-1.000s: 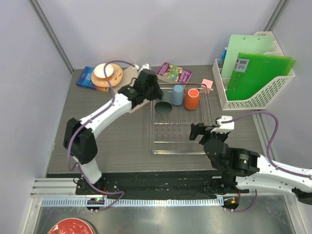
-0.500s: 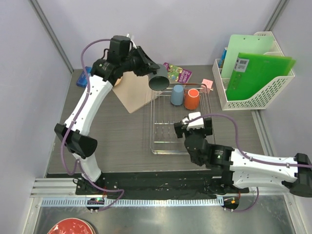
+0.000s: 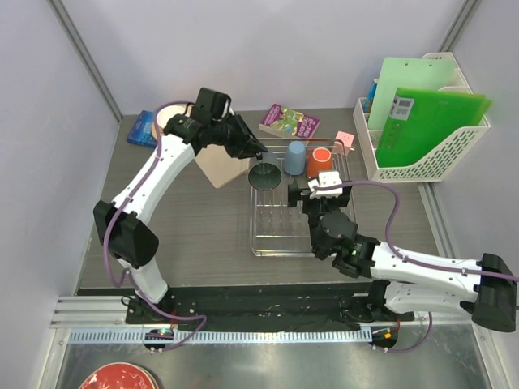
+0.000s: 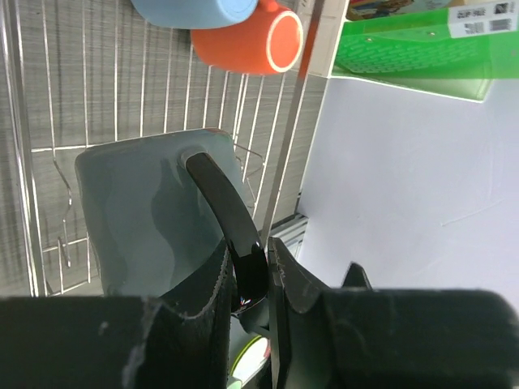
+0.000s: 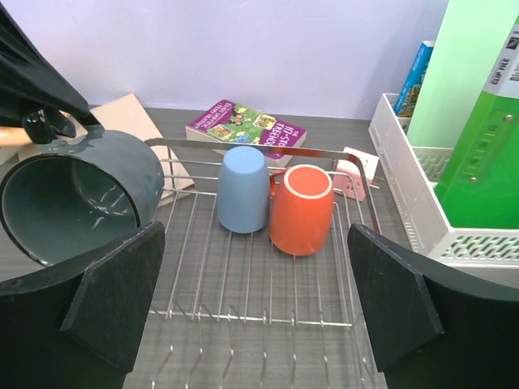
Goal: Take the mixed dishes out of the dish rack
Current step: Pick up the cup from the dish rack.
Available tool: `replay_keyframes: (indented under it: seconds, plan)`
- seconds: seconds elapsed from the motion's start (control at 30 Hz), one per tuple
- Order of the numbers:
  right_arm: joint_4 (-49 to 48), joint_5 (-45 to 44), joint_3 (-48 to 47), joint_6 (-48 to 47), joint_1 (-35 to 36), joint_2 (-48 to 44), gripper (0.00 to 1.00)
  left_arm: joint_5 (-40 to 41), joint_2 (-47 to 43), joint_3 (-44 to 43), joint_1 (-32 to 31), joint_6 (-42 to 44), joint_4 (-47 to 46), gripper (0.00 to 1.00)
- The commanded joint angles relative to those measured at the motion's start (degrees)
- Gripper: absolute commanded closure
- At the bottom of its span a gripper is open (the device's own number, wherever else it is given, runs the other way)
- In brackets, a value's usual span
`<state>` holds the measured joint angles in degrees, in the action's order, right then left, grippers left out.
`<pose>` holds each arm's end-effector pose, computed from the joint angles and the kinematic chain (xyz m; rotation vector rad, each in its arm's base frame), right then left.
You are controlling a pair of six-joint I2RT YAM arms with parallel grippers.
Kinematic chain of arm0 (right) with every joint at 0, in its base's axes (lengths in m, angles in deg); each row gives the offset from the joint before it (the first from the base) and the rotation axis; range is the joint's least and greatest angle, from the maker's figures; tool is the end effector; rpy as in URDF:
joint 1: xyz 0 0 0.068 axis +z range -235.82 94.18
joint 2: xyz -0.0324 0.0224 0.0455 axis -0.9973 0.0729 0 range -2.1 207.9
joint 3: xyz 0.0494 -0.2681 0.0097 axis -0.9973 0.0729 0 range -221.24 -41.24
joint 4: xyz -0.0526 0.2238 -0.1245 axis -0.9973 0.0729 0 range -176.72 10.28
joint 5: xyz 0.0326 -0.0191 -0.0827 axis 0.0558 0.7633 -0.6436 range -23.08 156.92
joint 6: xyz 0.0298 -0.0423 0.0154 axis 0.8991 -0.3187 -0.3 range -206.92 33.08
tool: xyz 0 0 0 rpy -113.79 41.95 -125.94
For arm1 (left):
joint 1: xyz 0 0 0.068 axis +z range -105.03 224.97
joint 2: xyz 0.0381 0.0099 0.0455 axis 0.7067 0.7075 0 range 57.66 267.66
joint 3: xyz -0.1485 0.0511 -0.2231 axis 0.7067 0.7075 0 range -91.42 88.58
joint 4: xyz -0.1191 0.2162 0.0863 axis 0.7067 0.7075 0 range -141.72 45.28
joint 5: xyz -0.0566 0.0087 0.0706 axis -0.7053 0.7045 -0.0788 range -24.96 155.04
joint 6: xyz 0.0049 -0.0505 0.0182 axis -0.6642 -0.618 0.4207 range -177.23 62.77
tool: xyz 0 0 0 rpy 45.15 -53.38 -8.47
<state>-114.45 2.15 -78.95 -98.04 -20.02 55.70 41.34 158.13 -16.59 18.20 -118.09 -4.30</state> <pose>0.1190 0.1861 0.3209 -0.0665 1.5129 -0.0472 0.3378 -0.1863 0.3807 -0.5281 2.5279 -1.1683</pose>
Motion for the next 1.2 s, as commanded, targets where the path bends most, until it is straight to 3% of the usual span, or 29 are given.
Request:
replay_keyframes:
  seconds: [0.0,0.6,1.17]
  plan:
    - [-9.1,4.7,0.4,2.4,-1.5,3.2,0.0,-4.3,-7.4,-1.3,0.0,-1.7,-6.6,1.0]
    - [-15.3,14.5,1.1,5.2,-1.6,6.4,0.0,-4.3,-6.7,-0.8,0.0,-1.5,-6.2,1.0]
    - [-20.8,11.3,-5.4,5.2,-5.3,18.2,0.03,-4.6,-10.6,4.5,-2.3,-2.2,-9.0,1.0]
